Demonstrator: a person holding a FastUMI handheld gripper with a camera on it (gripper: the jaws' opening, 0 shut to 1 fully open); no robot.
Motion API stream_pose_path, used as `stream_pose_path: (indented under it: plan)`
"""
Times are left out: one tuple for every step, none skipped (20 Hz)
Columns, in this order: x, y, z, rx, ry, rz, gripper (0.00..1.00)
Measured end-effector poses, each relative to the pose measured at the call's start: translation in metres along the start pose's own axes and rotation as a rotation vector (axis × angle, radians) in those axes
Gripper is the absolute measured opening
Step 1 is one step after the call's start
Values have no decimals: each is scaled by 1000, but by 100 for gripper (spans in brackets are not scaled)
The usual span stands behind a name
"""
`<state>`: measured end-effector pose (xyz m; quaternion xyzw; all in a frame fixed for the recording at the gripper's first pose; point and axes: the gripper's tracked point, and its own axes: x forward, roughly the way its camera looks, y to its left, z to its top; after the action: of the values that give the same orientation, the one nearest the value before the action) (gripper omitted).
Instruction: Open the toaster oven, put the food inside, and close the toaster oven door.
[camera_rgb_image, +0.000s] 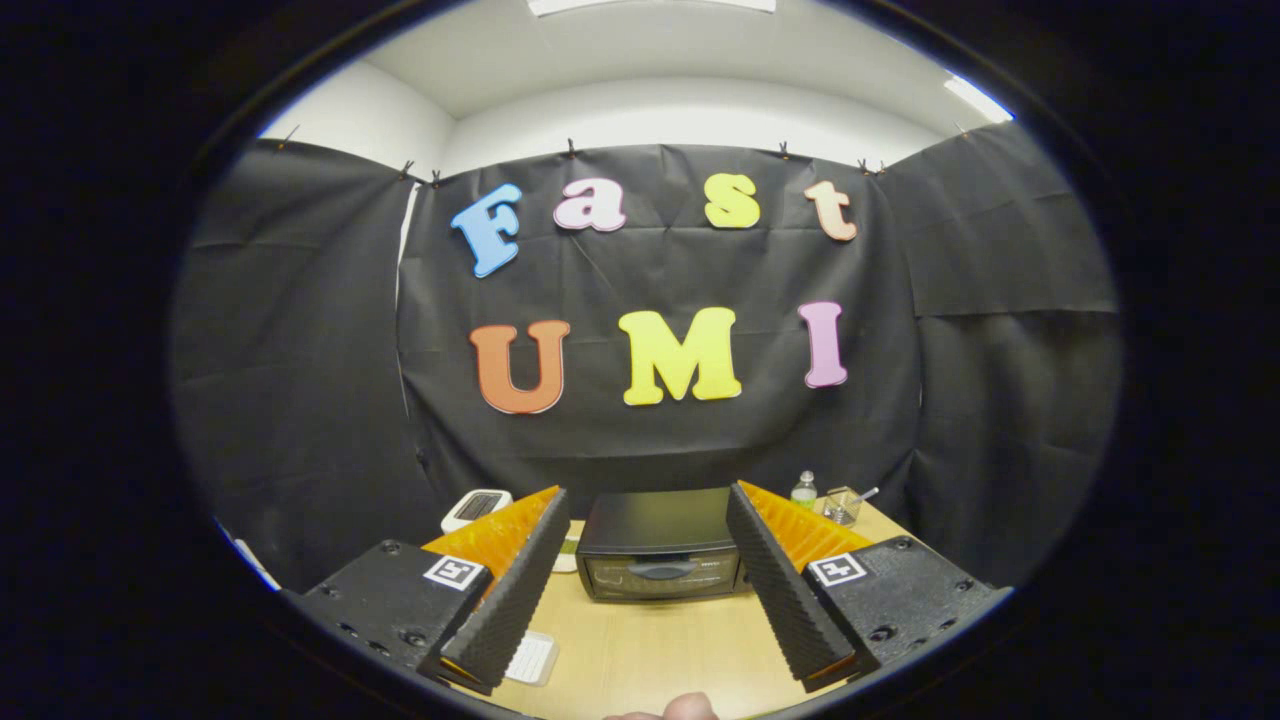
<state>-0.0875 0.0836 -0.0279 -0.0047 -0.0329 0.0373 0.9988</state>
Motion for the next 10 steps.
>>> stream_pose_path:
  plan:
    - [1,-1,-2,3,2,-2,100]
    - [1,-2,-3,4,6,-3,100]
    - [3,-3,-6,4,11,-3,100]
    - [3,-4,-6,4,15,-2,100]
    - [5,-5,-5,6,12,-4,100]
    - [5,-5,-3,9,9,-5,100]
    - [4,-6,-3,12,7,-7,100]
    - [4,-6,-2,13,3,-7,100]
    - [4,-8,-2,14,1,-10,100]
    - [3,-8,-2,16,3,-12,100]
